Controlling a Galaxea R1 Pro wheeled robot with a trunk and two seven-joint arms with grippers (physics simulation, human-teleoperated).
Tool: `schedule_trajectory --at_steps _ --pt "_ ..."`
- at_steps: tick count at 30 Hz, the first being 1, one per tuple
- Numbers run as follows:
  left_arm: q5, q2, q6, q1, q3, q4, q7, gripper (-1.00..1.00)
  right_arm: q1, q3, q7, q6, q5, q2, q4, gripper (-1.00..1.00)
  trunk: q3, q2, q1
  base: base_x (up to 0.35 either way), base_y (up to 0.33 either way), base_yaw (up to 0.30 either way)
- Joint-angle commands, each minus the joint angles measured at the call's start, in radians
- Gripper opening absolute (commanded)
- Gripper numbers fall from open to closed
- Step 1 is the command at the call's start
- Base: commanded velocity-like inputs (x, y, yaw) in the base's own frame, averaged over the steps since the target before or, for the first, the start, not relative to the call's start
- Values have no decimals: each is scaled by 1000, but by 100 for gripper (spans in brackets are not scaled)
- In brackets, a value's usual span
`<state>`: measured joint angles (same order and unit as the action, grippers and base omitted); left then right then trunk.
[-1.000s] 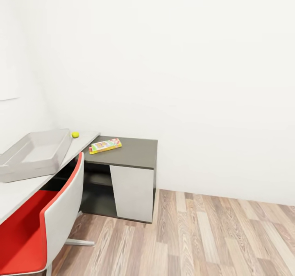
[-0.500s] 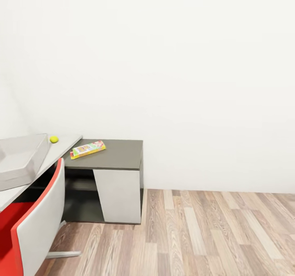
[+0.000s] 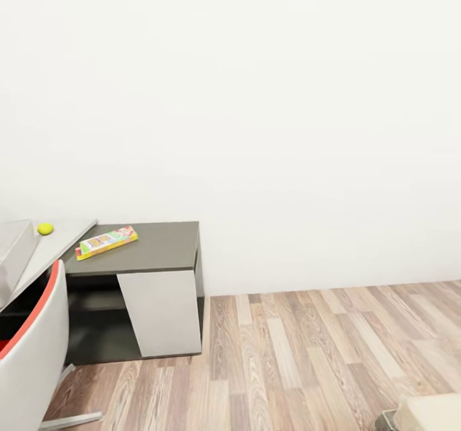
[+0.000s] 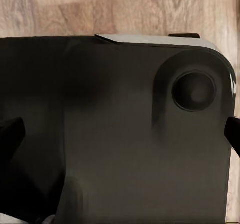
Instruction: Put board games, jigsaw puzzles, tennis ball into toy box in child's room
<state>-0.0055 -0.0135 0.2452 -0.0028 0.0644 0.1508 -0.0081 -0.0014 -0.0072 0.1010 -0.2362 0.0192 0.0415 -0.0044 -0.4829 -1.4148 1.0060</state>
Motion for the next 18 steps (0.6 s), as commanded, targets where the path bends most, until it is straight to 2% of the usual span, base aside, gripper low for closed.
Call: schedule_trajectory --at_steps 1,18 --pt "-1 0 2 0 6 -1 -1 100 0 -1 3 -3 2 0 0 100 2 7 -4 0 0 -260" --pt "-1 1 -5 0 7 -1 -1 100 0 1 3 -43 2 3 0 100 56 126 -69 0 0 -260"
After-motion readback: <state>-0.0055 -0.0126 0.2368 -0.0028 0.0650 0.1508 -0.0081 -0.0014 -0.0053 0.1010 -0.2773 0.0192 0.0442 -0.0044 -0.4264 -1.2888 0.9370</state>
